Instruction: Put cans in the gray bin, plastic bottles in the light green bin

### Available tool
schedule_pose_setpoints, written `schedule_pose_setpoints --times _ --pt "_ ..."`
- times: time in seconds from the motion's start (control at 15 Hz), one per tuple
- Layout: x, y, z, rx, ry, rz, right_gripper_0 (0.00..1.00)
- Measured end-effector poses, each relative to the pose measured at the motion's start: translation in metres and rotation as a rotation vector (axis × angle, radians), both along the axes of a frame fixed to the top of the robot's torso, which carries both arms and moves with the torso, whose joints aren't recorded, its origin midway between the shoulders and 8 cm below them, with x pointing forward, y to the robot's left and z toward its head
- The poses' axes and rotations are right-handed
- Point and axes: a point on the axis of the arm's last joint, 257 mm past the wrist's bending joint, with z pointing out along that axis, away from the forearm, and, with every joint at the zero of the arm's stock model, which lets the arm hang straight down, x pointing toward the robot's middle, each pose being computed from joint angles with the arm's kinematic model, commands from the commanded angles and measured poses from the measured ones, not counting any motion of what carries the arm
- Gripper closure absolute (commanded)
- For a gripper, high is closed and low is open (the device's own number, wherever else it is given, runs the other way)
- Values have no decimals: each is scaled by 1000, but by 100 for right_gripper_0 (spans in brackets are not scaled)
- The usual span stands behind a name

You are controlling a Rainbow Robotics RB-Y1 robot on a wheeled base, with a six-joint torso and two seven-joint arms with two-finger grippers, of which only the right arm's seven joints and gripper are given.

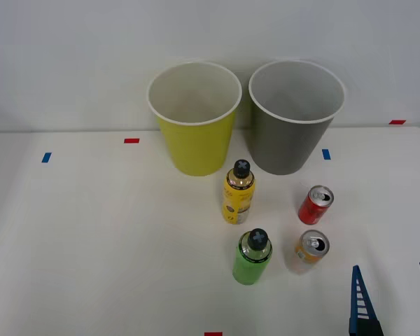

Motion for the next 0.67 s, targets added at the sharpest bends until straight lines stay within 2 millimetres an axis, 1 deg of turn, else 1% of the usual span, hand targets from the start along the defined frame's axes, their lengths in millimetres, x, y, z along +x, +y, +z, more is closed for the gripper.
schedule_pose_setpoints --times 0.67 --pt "0 0 0 0 0 0 0"
